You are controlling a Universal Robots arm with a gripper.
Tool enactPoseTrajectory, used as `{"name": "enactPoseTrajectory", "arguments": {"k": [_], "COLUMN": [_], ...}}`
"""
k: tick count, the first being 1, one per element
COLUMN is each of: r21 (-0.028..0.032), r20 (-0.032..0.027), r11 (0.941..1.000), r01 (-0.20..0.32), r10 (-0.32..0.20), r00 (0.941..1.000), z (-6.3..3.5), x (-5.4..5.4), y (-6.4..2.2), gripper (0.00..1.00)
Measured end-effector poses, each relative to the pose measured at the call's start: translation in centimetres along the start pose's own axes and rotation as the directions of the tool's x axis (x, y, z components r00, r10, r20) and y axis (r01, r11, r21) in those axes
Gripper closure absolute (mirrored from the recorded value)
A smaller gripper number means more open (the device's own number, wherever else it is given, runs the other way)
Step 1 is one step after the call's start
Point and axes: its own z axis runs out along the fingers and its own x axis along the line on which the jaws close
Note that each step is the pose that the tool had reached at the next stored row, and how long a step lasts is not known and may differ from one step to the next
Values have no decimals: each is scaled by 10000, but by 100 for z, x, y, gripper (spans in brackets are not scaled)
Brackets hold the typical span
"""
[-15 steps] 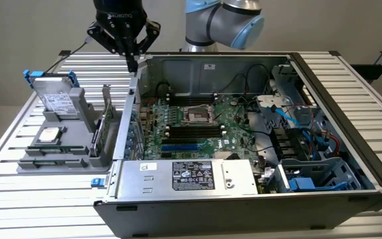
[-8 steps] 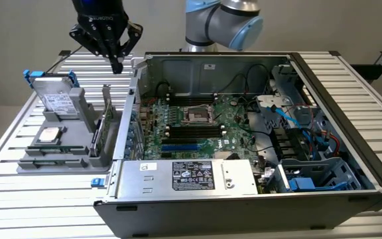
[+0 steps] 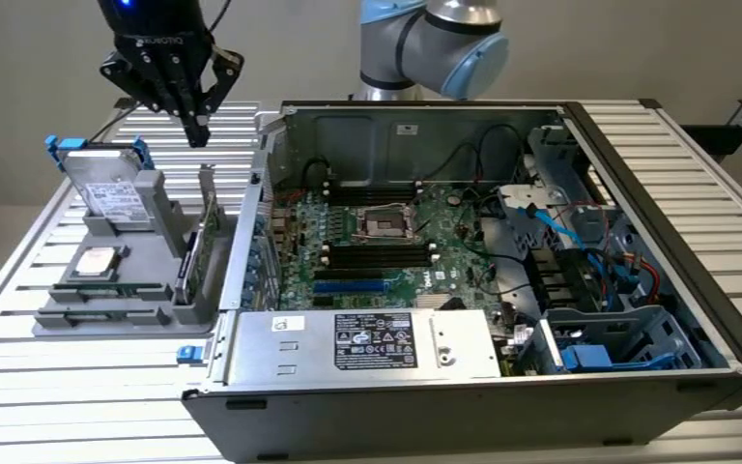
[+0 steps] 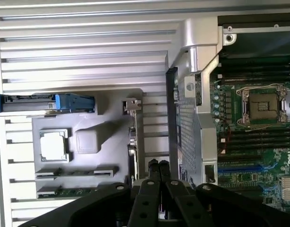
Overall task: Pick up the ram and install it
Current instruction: 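Reach for the ram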
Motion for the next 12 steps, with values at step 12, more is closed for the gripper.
{"name": "enactPoseTrajectory", "arguments": {"k": [12], "r21": [18], "r20": [-240], "r11": [10000], "r01": [-12], "r10": [12], "r00": [9997], "z": [108], "x": [544], "y": [-44], "gripper": [90]}}
